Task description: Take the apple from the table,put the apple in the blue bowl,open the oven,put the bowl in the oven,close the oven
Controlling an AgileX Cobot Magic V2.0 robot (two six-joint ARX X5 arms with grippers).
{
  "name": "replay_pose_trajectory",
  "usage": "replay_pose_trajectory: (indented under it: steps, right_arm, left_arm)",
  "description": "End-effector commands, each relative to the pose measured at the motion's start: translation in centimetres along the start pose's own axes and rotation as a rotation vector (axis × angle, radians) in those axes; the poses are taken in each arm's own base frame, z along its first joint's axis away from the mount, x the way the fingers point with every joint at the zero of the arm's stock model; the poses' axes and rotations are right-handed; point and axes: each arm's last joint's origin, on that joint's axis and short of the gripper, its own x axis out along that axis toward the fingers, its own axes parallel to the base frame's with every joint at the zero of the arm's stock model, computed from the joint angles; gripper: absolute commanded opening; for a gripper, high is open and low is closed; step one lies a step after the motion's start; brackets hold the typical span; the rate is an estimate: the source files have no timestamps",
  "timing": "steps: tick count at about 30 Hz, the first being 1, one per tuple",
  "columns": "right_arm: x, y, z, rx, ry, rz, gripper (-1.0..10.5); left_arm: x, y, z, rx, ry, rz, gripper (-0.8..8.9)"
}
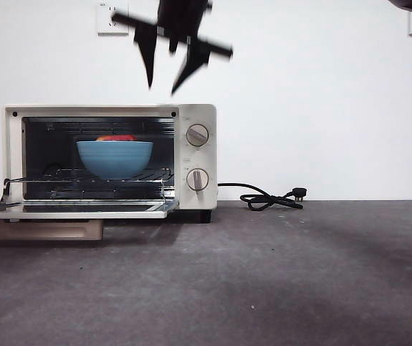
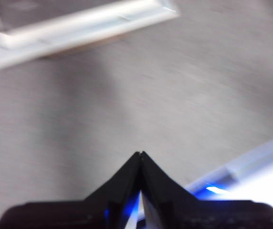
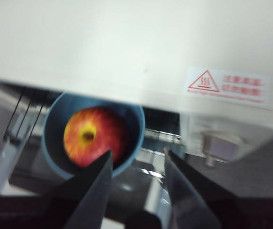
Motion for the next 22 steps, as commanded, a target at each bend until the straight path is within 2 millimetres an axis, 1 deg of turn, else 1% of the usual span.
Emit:
replay_pose_trajectory:
  steps: [1,2,3,4,6,7,9,11,16,20,22]
  right_arm:
    - [-2.4,0.9,-0.1,-0.178,-0.048,-0.023,1.9]
    - [-3.7,1.3,0.0,-0.206,-0.085,-0.003,1.8]
    - [-4.4,1.3,0.2,-0.208,-0.098,0.006,1.8]
    - [-5.6,1.2,0.5,-0.207,-0.119,0.011,1.5]
    - [-6.9,1.5,0.5,-0.236,-0.138,0.031,1.0]
    - [-7.8,1.7,0.6,-0.249,-0.150,0.043,0.8]
    - [-9.4,1.7,0.8,-0.284,-0.179,0.053,0.0]
    - [-11.1,2.0,0.8,-0.322,-0.208,0.061,-0.1]
    - [-15.9,1.7,1.1,-0.317,-0.294,0.077,-0.1]
    - [-19.7,1.3,1.0,-0.315,-0.343,0.106,-0.1]
    - [-21.1,1.3,0.7,-0.325,-0.336,0.116,-0.1]
  left_arm:
    - [1.5,0.6,1.2,-0.012,0.016,0.041,-0.08]
    - [2.1,0.9,1.7,-0.013,0.027,0.049,-0.08]
    - [2.7,1.3,2.1,-0.021,0.038,0.058,-0.08]
    - [3.4,1.7,2.6,-0.034,0.051,0.067,-0.08]
    - [4.9,2.7,3.4,-0.061,0.080,0.065,-0.09]
    - [5.7,3.3,3.7,-0.087,0.092,0.061,-0.08]
    - [7.1,4.7,4.3,-0.144,0.106,0.035,-0.08]
    - [8.5,6.6,4.8,-0.213,0.109,0.000,-0.08]
    - [11.0,10.6,4.7,-0.366,0.116,-0.065,-0.08]
    - [12.1,13.5,3.8,-0.478,0.152,-0.032,-0.08]
    - [12.7,14.6,3.3,-0.529,0.175,-0.024,-0.08]
